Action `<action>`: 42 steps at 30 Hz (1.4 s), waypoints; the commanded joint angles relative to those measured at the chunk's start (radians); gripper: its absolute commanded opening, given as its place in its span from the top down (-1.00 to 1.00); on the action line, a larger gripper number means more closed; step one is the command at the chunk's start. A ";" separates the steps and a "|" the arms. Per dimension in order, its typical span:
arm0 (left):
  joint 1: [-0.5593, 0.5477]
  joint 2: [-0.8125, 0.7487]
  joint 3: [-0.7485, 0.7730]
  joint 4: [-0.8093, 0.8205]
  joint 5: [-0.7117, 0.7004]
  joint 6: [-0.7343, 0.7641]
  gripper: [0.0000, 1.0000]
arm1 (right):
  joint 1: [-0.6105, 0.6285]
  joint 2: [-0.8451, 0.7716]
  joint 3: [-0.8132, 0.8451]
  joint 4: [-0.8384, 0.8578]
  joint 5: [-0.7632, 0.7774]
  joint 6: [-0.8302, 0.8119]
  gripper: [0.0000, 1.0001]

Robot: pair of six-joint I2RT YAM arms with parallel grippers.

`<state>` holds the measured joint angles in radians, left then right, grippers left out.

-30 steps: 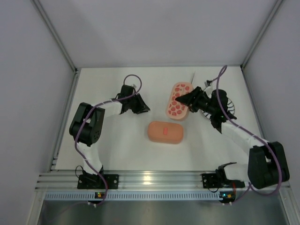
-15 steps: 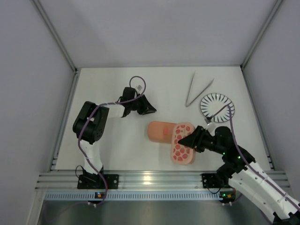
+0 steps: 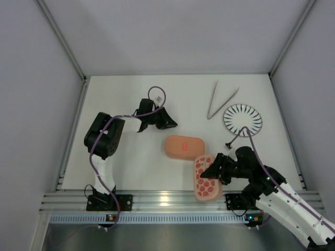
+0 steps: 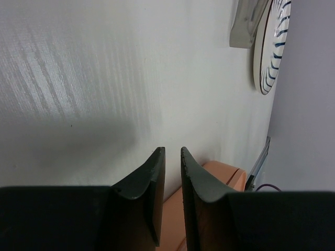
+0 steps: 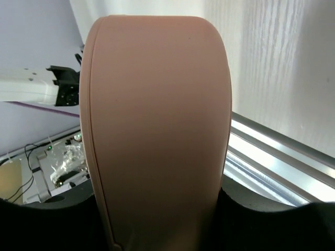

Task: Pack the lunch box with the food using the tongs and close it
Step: Adjust the packing box at the center of the board.

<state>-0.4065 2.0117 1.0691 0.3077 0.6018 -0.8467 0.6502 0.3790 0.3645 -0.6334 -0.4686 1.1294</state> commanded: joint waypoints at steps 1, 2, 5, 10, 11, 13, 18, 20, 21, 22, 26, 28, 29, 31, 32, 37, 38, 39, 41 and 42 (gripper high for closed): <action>0.000 0.004 0.006 0.073 0.030 0.000 0.54 | 0.029 0.063 0.016 0.057 -0.094 0.017 1.00; 0.000 0.004 0.008 0.073 0.032 0.000 0.54 | 0.038 0.076 0.019 0.064 -0.096 0.018 1.00; -0.002 0.010 0.015 0.073 0.036 -0.002 0.54 | 0.075 0.124 0.001 0.103 -0.099 0.035 1.00; -0.003 0.024 0.031 0.071 0.046 0.000 0.53 | 0.164 0.196 -0.030 0.181 -0.088 0.095 1.00; -0.003 0.024 0.034 0.071 0.047 0.000 0.53 | 0.173 0.207 -0.035 0.190 -0.087 0.099 1.00; -0.003 0.030 0.038 0.073 0.047 0.000 0.53 | 0.186 0.238 -0.041 0.219 -0.085 0.116 1.00; -0.003 0.038 0.043 0.082 0.059 -0.003 0.53 | 0.190 0.277 -0.029 0.241 -0.056 0.119 1.00; -0.006 0.038 0.042 0.083 0.062 -0.002 0.53 | 0.190 0.282 -0.036 0.259 -0.032 0.124 1.00; -0.008 0.038 0.042 0.084 0.064 0.000 0.53 | 0.189 0.282 -0.041 0.274 -0.025 0.141 1.00; -0.006 0.036 0.040 0.084 0.067 0.001 0.53 | 0.190 0.282 -0.051 0.287 -0.009 0.148 1.00; -0.014 0.033 0.026 0.094 0.069 0.003 0.53 | 0.190 0.307 -0.050 0.316 0.038 0.150 1.00; -0.018 0.033 0.022 0.097 0.072 0.005 0.53 | 0.190 0.330 -0.052 0.345 0.045 0.155 1.00; -0.018 0.033 0.019 0.100 0.070 0.003 0.54 | 0.190 0.337 -0.049 0.350 0.050 0.150 1.00; -0.023 0.033 0.011 0.110 0.073 0.000 0.53 | 0.189 0.359 -0.041 0.354 0.067 0.145 1.00; -0.025 0.032 0.009 0.111 0.073 0.000 0.54 | 0.189 0.374 -0.038 0.359 0.070 0.144 1.00; -0.026 0.024 -0.018 0.122 0.075 0.001 0.54 | 0.175 0.412 -0.026 0.368 0.104 0.119 1.00; -0.028 0.019 -0.023 0.123 0.075 0.001 0.54 | 0.167 0.420 -0.024 0.367 0.110 0.109 1.00; -0.029 0.016 -0.029 0.126 0.073 0.001 0.54 | 0.164 0.423 -0.021 0.365 0.116 0.104 1.00; -0.029 0.010 -0.043 0.128 0.072 0.005 0.55 | 0.144 0.426 -0.006 0.360 0.139 0.089 1.00; -0.032 0.009 -0.047 0.128 0.070 0.006 0.55 | 0.140 0.426 0.002 0.357 0.157 0.083 1.00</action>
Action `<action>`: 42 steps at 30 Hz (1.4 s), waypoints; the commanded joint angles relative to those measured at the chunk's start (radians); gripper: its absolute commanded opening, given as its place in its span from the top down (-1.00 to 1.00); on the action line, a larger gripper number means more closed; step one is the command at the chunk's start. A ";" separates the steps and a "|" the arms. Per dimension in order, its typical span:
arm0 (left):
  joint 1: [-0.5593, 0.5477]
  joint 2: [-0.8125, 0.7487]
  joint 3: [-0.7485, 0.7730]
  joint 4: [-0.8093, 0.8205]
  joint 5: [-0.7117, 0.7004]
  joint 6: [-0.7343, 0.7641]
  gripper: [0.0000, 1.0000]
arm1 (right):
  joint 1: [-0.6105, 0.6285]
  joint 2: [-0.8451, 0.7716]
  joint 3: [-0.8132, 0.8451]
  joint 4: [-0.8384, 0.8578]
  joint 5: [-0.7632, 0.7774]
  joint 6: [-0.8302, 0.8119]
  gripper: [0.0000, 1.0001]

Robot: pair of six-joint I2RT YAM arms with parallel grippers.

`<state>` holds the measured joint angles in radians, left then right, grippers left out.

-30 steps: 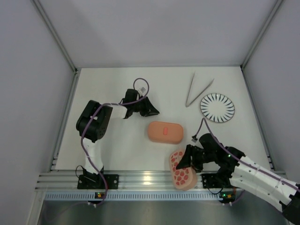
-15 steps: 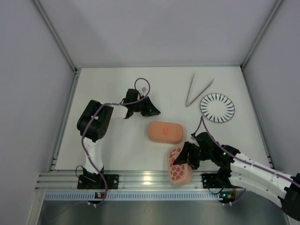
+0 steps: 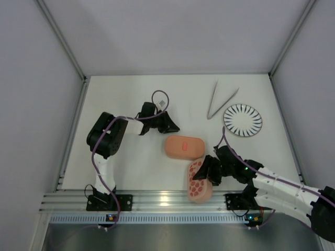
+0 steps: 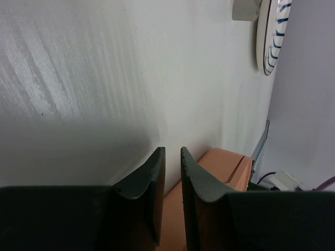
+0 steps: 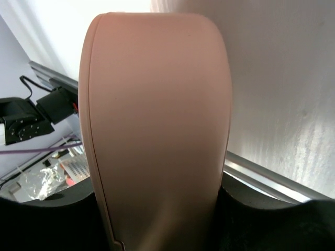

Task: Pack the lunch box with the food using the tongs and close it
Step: Adjust the packing box at the center of the board.

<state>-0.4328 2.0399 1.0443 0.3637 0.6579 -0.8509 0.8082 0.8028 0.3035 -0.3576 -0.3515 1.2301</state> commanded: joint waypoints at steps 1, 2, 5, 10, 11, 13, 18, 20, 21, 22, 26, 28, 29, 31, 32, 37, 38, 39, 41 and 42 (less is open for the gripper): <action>-0.007 -0.021 -0.027 0.072 0.013 0.010 0.55 | -0.032 0.006 0.077 0.080 0.045 -0.027 1.00; -0.011 -0.027 -0.036 0.072 0.011 0.012 0.55 | -0.041 0.018 0.086 0.078 0.049 -0.044 1.00; -0.018 -0.038 -0.052 0.072 0.002 0.016 0.56 | -0.070 0.053 0.124 0.077 0.065 -0.081 1.00; -0.027 -0.059 -0.093 0.081 -0.007 0.018 0.59 | -0.113 0.119 0.183 0.098 0.062 -0.129 1.00; -0.027 -0.063 -0.101 0.083 -0.010 0.015 0.60 | -0.118 0.140 0.190 0.104 0.062 -0.141 1.00; -0.029 -0.073 -0.119 0.089 -0.012 0.013 0.61 | -0.132 0.163 0.209 0.118 0.060 -0.155 1.00; -0.032 -0.109 -0.153 0.084 -0.027 0.013 0.62 | -0.184 0.219 0.227 0.154 0.036 -0.193 1.00; -0.035 -0.127 -0.168 0.080 -0.032 0.013 0.62 | -0.213 0.236 0.238 0.158 0.029 -0.214 1.00; -0.035 -0.132 -0.171 0.077 -0.040 0.013 0.63 | -0.222 0.240 0.240 0.161 0.020 -0.222 1.00; -0.040 -0.142 -0.176 0.070 -0.041 0.013 0.63 | -0.245 0.248 0.246 0.164 0.016 -0.233 1.00; -0.047 -0.164 -0.188 0.063 -0.053 0.010 0.63 | -0.296 0.269 0.266 0.157 -0.009 -0.273 1.00; -0.055 -0.171 -0.191 0.061 -0.063 0.007 0.63 | -0.322 0.279 0.275 0.154 -0.014 -0.288 1.00; -0.063 -0.176 -0.194 0.061 -0.066 0.007 0.63 | -0.331 0.288 0.278 0.152 -0.017 -0.303 1.00; -0.070 -0.182 -0.199 0.061 -0.072 0.001 0.64 | -0.356 0.297 0.276 0.157 -0.035 -0.316 1.00; -0.076 -0.185 -0.202 0.063 -0.079 -0.002 0.64 | -0.362 0.300 0.278 0.158 -0.040 -0.317 1.00; -0.083 -0.199 -0.214 0.058 -0.101 -0.008 0.64 | -0.388 0.265 0.263 0.122 -0.041 -0.331 1.00; -0.084 -0.201 -0.213 0.049 -0.115 -0.007 0.64 | -0.389 0.239 0.260 0.112 -0.040 -0.333 1.00; -0.083 -0.204 -0.211 0.040 -0.124 -0.005 0.64 | -0.391 0.225 0.260 0.100 -0.031 -0.333 1.00; -0.083 -0.224 -0.207 0.012 -0.159 0.003 0.63 | -0.403 0.170 0.267 0.048 -0.009 -0.340 1.00; -0.083 -0.224 -0.204 -0.003 -0.174 0.009 0.63 | -0.403 0.153 0.270 0.030 -0.003 -0.345 1.00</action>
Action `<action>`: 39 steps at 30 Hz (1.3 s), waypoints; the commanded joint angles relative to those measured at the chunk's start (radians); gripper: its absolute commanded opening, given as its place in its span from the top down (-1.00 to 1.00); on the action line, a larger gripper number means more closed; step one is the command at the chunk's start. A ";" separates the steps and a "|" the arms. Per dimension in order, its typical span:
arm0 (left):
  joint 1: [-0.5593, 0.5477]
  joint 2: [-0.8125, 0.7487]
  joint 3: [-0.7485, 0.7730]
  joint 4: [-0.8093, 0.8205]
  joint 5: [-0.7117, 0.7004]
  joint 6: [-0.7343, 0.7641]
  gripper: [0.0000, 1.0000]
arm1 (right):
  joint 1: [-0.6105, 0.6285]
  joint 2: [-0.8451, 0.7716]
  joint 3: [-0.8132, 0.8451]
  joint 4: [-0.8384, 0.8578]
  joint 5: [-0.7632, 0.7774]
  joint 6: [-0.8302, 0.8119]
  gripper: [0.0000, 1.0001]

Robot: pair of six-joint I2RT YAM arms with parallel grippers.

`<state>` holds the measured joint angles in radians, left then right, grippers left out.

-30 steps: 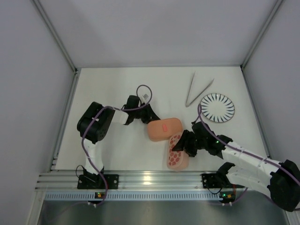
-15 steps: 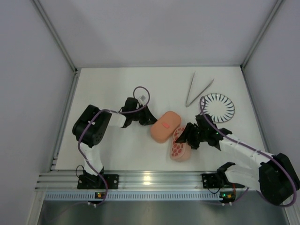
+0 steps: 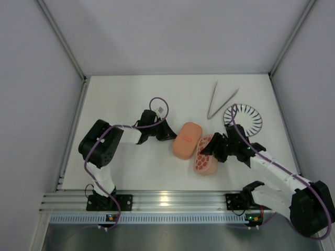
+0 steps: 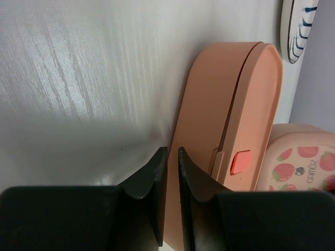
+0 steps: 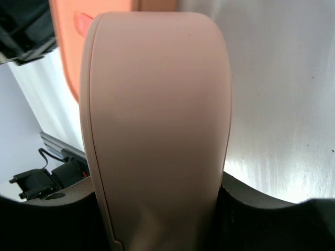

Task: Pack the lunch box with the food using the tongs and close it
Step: Adjust the packing box at the center of the board, then place the packing box on the packing box.

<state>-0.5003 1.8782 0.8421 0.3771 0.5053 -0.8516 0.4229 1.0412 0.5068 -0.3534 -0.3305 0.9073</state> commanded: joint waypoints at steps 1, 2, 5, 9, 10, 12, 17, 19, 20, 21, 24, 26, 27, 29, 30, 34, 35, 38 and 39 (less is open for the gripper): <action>-0.015 -0.073 0.009 -0.055 -0.039 0.016 0.62 | -0.024 -0.107 0.075 -0.007 -0.021 -0.025 1.00; -0.014 -0.079 0.015 -0.078 -0.059 0.022 0.62 | -0.029 -0.140 0.079 -0.021 -0.019 -0.027 1.00; -0.014 -0.106 0.044 -0.154 -0.140 0.043 0.56 | -0.035 -0.174 0.111 -0.059 -0.025 -0.030 1.00; -0.009 -0.126 0.107 -0.276 -0.246 0.068 0.47 | -0.035 -0.173 0.150 -0.049 -0.027 -0.025 1.00; -0.007 -0.128 0.123 -0.302 -0.284 0.071 0.45 | -0.035 -0.171 0.153 -0.038 -0.027 -0.012 1.00; 0.000 -0.131 0.156 -0.361 -0.319 0.077 0.43 | -0.033 -0.165 0.150 0.037 -0.033 0.016 1.00; 0.031 -0.169 0.186 -0.422 -0.381 0.075 0.40 | -0.033 -0.123 0.121 0.266 -0.005 0.145 1.00; 0.035 -0.191 0.202 -0.443 -0.384 0.077 0.39 | -0.024 -0.106 0.107 0.380 0.039 0.197 1.00; 0.037 -0.200 0.212 -0.454 -0.390 0.080 0.39 | -0.021 -0.090 0.102 0.413 0.060 0.212 1.00; 0.037 -0.212 0.218 -0.461 -0.390 0.083 0.39 | -0.010 -0.086 0.092 0.445 0.109 0.226 1.00; 0.037 -0.237 0.247 -0.497 -0.392 0.089 0.38 | 0.031 -0.070 0.076 0.511 0.239 0.271 1.00; 0.037 -0.246 0.259 -0.509 -0.384 0.091 0.38 | 0.059 -0.052 0.064 0.554 0.301 0.300 1.00; 0.037 -0.257 0.264 -0.512 -0.376 0.092 0.38 | 0.092 -0.040 0.058 0.568 0.359 0.312 1.00; 0.037 -0.267 0.270 -0.520 -0.375 0.092 0.37 | 0.125 0.014 0.050 0.626 0.389 0.323 1.00; 0.037 -0.277 0.272 -0.524 -0.373 0.094 0.37 | 0.152 0.035 0.050 0.645 0.412 0.329 1.00; 0.037 -0.280 0.295 -0.547 -0.360 0.105 0.35 | 0.208 0.164 0.029 0.760 0.444 0.372 1.00; 0.036 -0.280 0.296 -0.552 -0.360 0.108 0.35 | 0.214 0.180 0.018 0.784 0.447 0.378 1.00; 0.037 -0.281 0.299 -0.555 -0.355 0.114 0.36 | 0.228 0.218 0.003 0.844 0.455 0.390 1.00; 0.037 -0.281 0.299 -0.557 -0.355 0.115 0.35 | 0.229 0.223 0.001 0.849 0.462 0.390 1.00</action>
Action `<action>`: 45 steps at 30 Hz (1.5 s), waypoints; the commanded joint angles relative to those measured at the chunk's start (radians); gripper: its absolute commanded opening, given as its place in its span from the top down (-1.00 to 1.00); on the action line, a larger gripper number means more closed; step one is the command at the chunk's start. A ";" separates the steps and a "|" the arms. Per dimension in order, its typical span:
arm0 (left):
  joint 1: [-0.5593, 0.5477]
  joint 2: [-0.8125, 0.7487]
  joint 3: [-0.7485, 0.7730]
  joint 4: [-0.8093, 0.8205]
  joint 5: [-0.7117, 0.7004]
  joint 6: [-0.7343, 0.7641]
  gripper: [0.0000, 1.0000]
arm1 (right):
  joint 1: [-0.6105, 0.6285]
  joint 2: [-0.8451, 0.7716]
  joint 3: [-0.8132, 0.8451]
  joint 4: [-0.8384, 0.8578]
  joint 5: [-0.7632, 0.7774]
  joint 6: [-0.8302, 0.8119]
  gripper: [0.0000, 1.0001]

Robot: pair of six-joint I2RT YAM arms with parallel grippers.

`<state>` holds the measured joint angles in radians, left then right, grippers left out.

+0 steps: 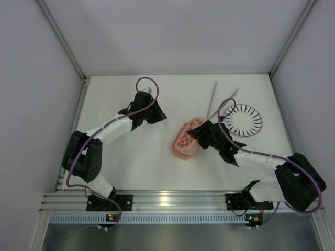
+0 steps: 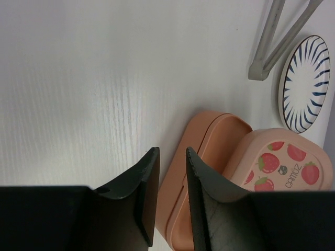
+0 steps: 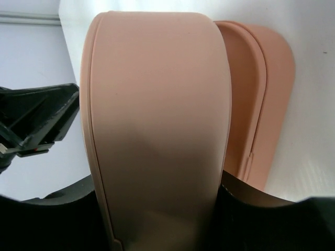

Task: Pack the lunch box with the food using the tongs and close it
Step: Place the packing box on the packing box.

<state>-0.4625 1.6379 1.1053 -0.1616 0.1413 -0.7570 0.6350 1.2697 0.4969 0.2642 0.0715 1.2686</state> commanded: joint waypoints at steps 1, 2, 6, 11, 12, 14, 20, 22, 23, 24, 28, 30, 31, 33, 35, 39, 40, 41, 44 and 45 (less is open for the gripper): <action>-0.002 -0.039 0.036 -0.018 0.011 0.022 0.35 | 0.018 -0.001 0.011 0.231 0.062 0.026 1.00; -0.001 -0.038 0.037 -0.016 0.015 0.022 0.35 | 0.019 0.002 0.012 0.230 0.062 0.025 1.00; -0.002 -0.024 0.036 -0.007 0.030 0.015 0.36 | 0.020 0.017 0.029 0.214 0.051 0.006 1.00; -0.002 -0.020 0.034 0.005 0.040 0.007 0.36 | 0.025 0.075 0.080 0.146 0.013 -0.024 0.84; -0.002 -0.018 0.036 0.004 0.043 0.008 0.36 | 0.029 0.083 0.087 0.135 0.010 -0.034 0.79; -0.002 -0.015 0.036 0.004 0.047 0.008 0.36 | 0.035 0.097 0.106 0.091 0.010 -0.041 0.69; -0.002 -0.013 0.033 0.004 0.050 0.010 0.36 | 0.046 0.103 0.152 -0.029 0.010 -0.075 0.45; -0.002 -0.012 0.030 0.007 0.052 0.008 0.36 | 0.046 0.094 0.147 -0.048 0.010 -0.075 0.42; -0.002 -0.009 0.028 0.008 0.053 0.005 0.36 | 0.046 0.091 0.138 -0.049 0.013 -0.074 0.38; -0.002 -0.007 0.028 0.010 0.053 0.004 0.37 | 0.046 0.086 0.131 -0.049 0.011 -0.065 0.36; -0.002 -0.004 0.027 0.016 0.057 0.001 0.36 | 0.045 0.065 0.108 -0.059 0.011 -0.048 0.29; -0.002 -0.003 0.027 0.017 0.058 -0.001 0.36 | 0.046 0.059 0.106 -0.071 0.013 -0.044 0.24; -0.002 -0.003 0.027 0.019 0.060 -0.001 0.36 | 0.046 0.051 0.106 -0.077 0.011 -0.043 0.23; -0.002 -0.001 0.028 0.019 0.061 0.001 0.37 | 0.046 0.043 0.106 -0.097 0.014 -0.041 0.16; -0.002 -0.001 0.027 0.020 0.061 -0.001 0.36 | 0.046 0.036 0.112 -0.118 0.014 -0.048 0.12; -0.004 0.003 0.025 0.023 0.060 -0.004 0.36 | 0.045 0.028 0.108 -0.135 0.014 -0.043 0.02; -0.004 0.003 0.024 0.025 0.063 -0.005 0.36 | 0.046 0.025 0.106 -0.137 0.013 -0.041 0.00; -0.002 0.005 0.024 0.027 0.063 -0.007 0.36 | 0.046 0.026 0.101 -0.137 0.008 -0.040 -0.04; -0.004 0.005 0.024 0.028 0.063 -0.008 0.35 | 0.046 0.016 0.092 -0.138 0.005 -0.035 -0.10; -0.004 0.005 0.024 0.028 0.063 -0.010 0.35 | 0.046 0.008 0.089 -0.137 0.005 -0.034 -0.12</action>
<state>-0.4637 1.6402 1.1088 -0.1787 0.1940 -0.7578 0.6609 1.3251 0.5953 0.1455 0.0784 1.2419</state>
